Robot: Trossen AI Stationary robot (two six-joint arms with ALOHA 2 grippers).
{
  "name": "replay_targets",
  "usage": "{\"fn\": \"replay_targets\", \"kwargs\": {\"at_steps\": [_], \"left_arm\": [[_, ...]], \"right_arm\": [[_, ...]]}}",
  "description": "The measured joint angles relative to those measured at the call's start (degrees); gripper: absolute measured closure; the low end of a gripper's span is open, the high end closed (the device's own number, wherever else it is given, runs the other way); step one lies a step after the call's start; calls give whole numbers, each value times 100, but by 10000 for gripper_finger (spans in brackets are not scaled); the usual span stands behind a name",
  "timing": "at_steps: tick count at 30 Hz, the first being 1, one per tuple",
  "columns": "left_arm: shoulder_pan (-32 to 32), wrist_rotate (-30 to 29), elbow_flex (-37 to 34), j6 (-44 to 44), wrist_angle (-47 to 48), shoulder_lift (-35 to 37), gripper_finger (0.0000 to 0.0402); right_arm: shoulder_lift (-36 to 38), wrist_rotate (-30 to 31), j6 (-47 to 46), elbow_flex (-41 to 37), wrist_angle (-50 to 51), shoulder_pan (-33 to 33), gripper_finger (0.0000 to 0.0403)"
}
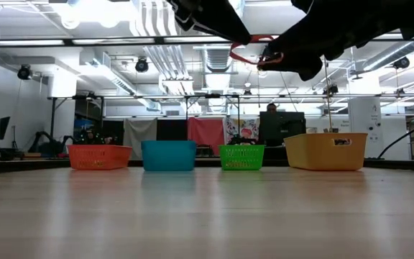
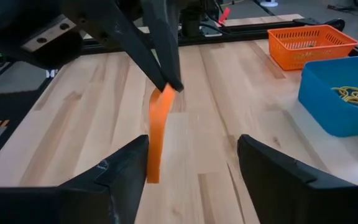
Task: Sort rubber bands into baskets
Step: Put the orange rubber band into the green bin
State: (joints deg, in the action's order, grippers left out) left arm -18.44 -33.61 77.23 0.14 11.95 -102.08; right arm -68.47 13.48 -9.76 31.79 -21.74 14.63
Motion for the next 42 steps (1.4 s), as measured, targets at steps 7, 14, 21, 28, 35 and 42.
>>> {"fn": "replay_targets", "kwargs": {"at_steps": [7,14,21,28,35,42], "left_arm": [[11,0,-2,107,-44,0,401],[17,-300,-4,83,-108,-2,400],[17,-297,-9,66,-28,2,339],[17,-463,-11,94,447,168,240],[7,-480,-11,-91,1301,505,200],[4,-484,-183,-640,2045,791,205]], "right_arm": [[0,-14,90,0,0,0,267],[0,-19,186,0,23,0,386],[1,-18,139,1,61,-2,394],[9,375,-75,355,982,-137,394],[9,911,117,1474,3201,-1123,394],[-82,502,1033,2129,3606,-2748,394]]}}
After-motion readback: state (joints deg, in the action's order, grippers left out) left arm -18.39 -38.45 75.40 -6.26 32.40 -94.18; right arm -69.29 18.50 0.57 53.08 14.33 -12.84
